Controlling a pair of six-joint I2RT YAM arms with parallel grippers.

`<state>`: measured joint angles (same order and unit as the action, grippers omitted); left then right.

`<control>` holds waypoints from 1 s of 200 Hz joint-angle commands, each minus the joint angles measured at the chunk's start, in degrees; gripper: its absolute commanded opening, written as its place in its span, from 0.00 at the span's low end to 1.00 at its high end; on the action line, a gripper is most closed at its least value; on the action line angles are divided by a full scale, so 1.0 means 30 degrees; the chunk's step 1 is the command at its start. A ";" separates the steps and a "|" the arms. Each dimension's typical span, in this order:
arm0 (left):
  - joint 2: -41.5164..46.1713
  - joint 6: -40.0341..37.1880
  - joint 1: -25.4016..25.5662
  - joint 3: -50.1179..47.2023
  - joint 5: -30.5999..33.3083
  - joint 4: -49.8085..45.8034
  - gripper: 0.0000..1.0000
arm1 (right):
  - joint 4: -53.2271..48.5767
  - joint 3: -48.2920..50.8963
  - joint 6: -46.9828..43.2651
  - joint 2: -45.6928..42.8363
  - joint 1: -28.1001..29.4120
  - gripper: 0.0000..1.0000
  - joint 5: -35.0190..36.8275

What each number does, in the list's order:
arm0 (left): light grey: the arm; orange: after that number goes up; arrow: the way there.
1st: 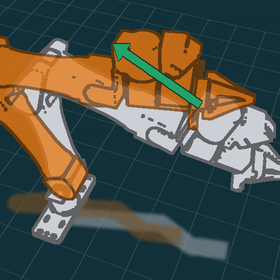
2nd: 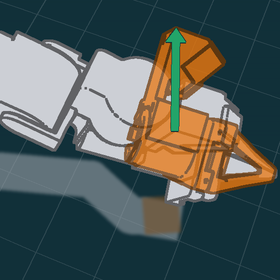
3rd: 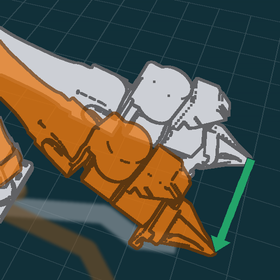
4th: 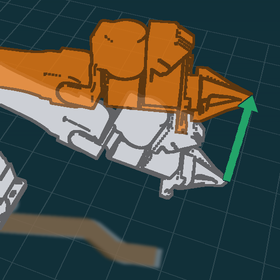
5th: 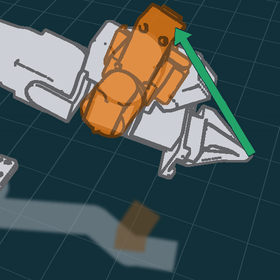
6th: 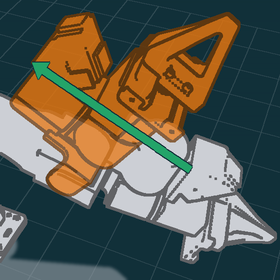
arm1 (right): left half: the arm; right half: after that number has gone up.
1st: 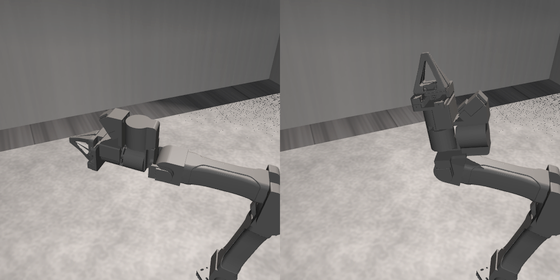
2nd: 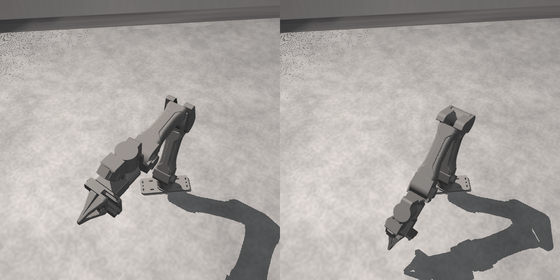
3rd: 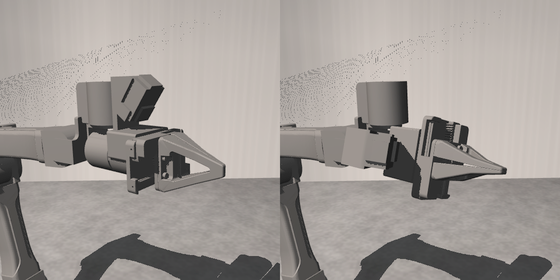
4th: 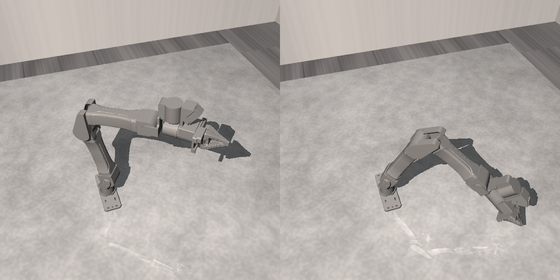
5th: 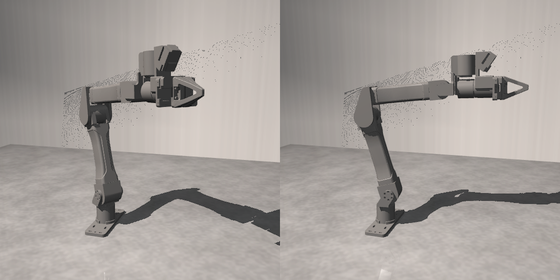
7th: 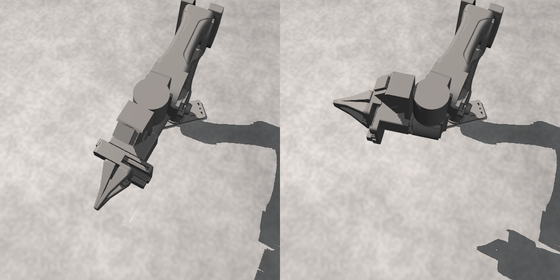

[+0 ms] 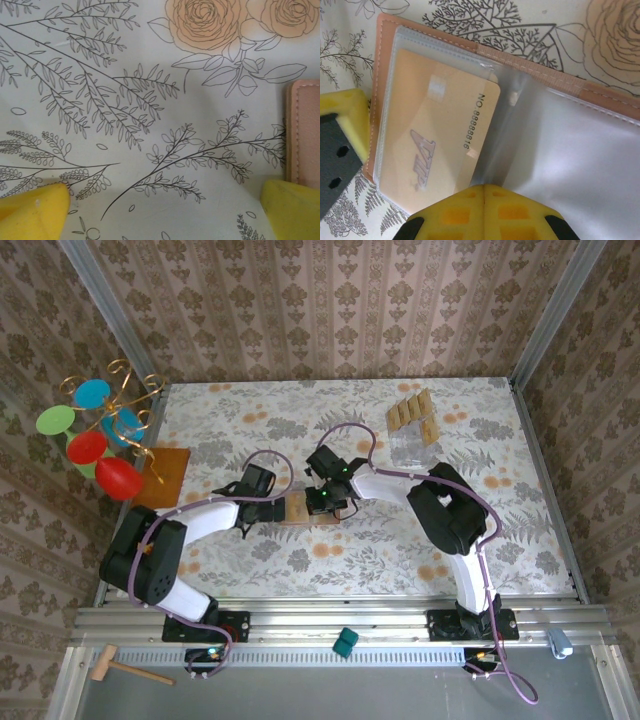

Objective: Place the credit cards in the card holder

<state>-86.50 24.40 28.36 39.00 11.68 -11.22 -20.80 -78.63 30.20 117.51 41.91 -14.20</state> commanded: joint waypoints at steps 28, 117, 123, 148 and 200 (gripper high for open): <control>0.1620 -0.0191 -0.0606 -0.0287 -0.0132 -0.1109 1.00 | -0.0135 0.1560 -0.0083 -0.1773 -0.0578 0.06 0.0219; 0.2815 -0.0367 -0.0605 0.0122 -0.1409 -0.1093 1.00 | -0.0159 0.2536 -0.0095 -0.3516 -0.1027 0.24 0.0191; 0.2817 -0.0340 -0.0605 0.0151 -0.1434 -0.1111 1.00 | -0.0100 0.2616 -0.0018 -0.3658 -0.1029 0.22 0.0137; 0.2704 -0.0239 -0.0605 0.0108 -0.1286 -0.1210 1.00 | 0.0514 0.2917 0.0510 -0.3783 -0.0884 0.11 -0.0268; 0.2123 -0.0095 -0.0277 -0.0257 -0.1188 -0.0970 1.00 | 0.1618 0.2973 0.1502 -0.2820 -0.0092 0.00 -0.0545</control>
<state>-79.13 24.34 26.85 38.63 8.54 -13.74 -17.91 -70.04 32.84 107.53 40.36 -14.66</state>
